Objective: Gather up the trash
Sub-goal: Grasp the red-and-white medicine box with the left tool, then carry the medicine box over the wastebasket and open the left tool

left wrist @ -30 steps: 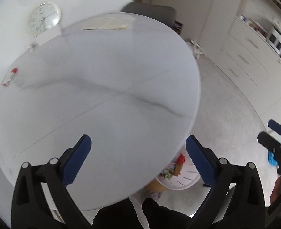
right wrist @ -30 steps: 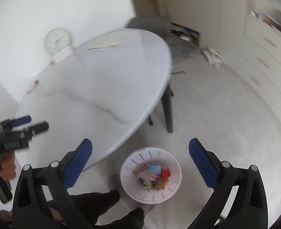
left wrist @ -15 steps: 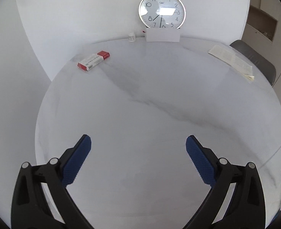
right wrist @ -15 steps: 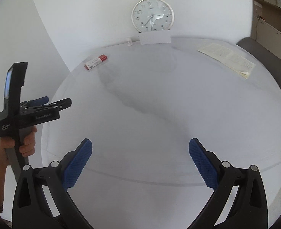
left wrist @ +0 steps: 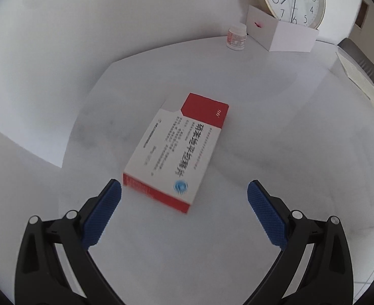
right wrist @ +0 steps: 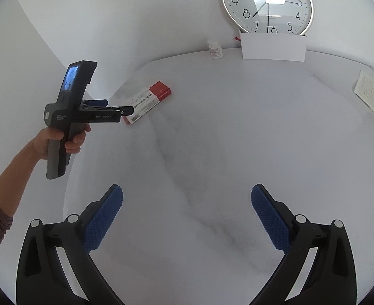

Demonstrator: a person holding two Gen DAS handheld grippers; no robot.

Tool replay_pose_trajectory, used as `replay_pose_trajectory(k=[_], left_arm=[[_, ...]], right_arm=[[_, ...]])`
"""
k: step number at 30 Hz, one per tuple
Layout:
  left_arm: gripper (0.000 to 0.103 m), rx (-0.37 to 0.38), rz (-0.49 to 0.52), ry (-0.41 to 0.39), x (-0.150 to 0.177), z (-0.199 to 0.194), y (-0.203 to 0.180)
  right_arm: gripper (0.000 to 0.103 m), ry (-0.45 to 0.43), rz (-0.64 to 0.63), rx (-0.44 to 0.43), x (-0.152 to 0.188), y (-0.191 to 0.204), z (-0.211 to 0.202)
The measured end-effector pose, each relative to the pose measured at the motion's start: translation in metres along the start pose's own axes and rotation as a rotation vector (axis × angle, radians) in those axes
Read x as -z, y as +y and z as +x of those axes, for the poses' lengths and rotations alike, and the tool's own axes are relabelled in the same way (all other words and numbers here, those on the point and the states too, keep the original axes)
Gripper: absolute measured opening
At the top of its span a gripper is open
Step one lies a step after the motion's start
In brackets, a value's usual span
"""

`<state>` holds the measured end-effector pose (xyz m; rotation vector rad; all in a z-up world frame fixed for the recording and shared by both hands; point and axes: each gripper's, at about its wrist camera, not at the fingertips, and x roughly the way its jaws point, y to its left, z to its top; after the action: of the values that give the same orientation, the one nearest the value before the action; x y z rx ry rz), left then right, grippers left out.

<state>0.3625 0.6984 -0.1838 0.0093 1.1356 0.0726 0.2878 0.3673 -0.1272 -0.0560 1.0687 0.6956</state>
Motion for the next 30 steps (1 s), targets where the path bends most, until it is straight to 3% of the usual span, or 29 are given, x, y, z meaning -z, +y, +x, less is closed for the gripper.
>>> replay_pose_trajectory(k=[4,9,18,25,30], left_arm=[[0.095,0.04,0.081,0.042,-0.022,0.043,0.004],[0.096,0.025,0.259,0.048,-0.031,0.068,-0.01],[0.084,0.131,0.182,0.064,-0.049,0.081,0.007],[0.083,0.103,0.129,0.057,-0.04,0.079,0.002],[0.083,0.057,0.084,0.044,-0.026,0.057,-0.013]], right_arm=[[0.1,0.032,0.012,0.006,-0.017,-0.005,0.027],[0.1,0.05,0.026,0.027,-0.023,-0.01,0.045],[0.1,0.077,0.103,0.028,-0.011,-0.022,0.046],[0.1,0.066,0.128,0.035,-0.003,-0.025,0.033],[0.1,0.048,0.134,0.048,-0.001,-0.024,0.017]])
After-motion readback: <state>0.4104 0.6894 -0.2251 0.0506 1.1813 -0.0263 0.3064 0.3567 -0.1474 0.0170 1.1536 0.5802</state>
